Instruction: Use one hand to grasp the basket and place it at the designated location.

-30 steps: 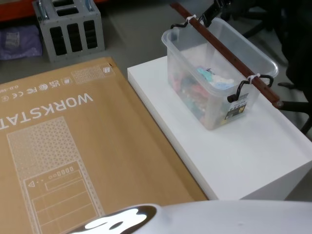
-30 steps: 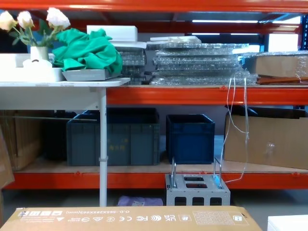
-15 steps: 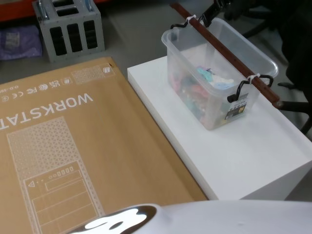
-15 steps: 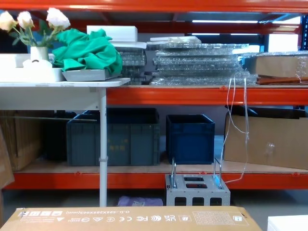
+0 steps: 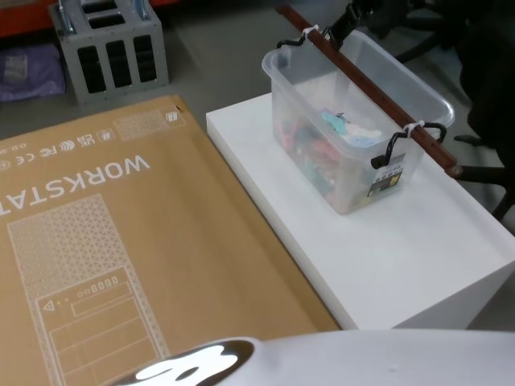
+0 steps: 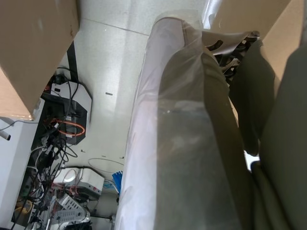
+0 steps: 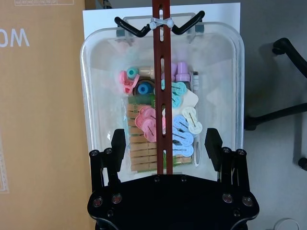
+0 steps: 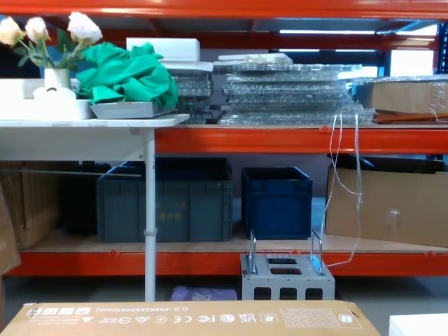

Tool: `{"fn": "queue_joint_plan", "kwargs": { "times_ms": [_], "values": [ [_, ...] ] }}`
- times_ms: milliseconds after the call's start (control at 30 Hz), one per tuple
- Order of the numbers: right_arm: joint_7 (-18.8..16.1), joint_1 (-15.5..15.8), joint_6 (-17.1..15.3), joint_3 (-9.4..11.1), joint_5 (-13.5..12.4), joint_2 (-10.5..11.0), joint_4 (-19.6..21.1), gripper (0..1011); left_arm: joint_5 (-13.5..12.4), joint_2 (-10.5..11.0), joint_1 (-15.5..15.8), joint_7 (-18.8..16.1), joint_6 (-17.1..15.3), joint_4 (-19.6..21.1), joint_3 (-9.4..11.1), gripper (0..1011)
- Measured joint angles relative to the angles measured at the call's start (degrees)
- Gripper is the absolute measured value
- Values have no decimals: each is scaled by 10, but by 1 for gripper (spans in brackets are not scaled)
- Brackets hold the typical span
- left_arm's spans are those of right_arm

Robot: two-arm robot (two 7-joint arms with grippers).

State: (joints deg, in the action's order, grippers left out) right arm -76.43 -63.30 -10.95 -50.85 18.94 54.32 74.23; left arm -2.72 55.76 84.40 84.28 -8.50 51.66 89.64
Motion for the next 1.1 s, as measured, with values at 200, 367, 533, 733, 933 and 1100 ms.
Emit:
{"fn": "queue_joint_plan", "kwargs": {
  "times_ms": [200, 367, 533, 733, 933, 1100],
  "values": [
    [-1, 2, 3, -5, 1, -5, -8, 1000, 0, 0, 0, 0, 0, 0, 0, 0],
    [-6, 3, 5, -12, 3, -11, -16, 1000, 0, 0, 0, 0, 0, 0, 0, 0],
    [-11, 4, 11, -22, 5, -20, -33, 1000, 0, 0, 0, 0, 0, 0, 0, 0],
    [-15, 5, 16, -33, 9, -30, -49, 1000, 0, 0, 0, 0, 0, 0, 0, 0],
    [-16, 6, 19, -43, 11, -39, -62, 1000, 0, 0, 0, 0, 0, 0, 0, 0],
    [-17, 4, 20, -46, 12, -44, -74, 1000, 0, 0, 0, 0, 0, 0, 0, 0]
  ]
}}
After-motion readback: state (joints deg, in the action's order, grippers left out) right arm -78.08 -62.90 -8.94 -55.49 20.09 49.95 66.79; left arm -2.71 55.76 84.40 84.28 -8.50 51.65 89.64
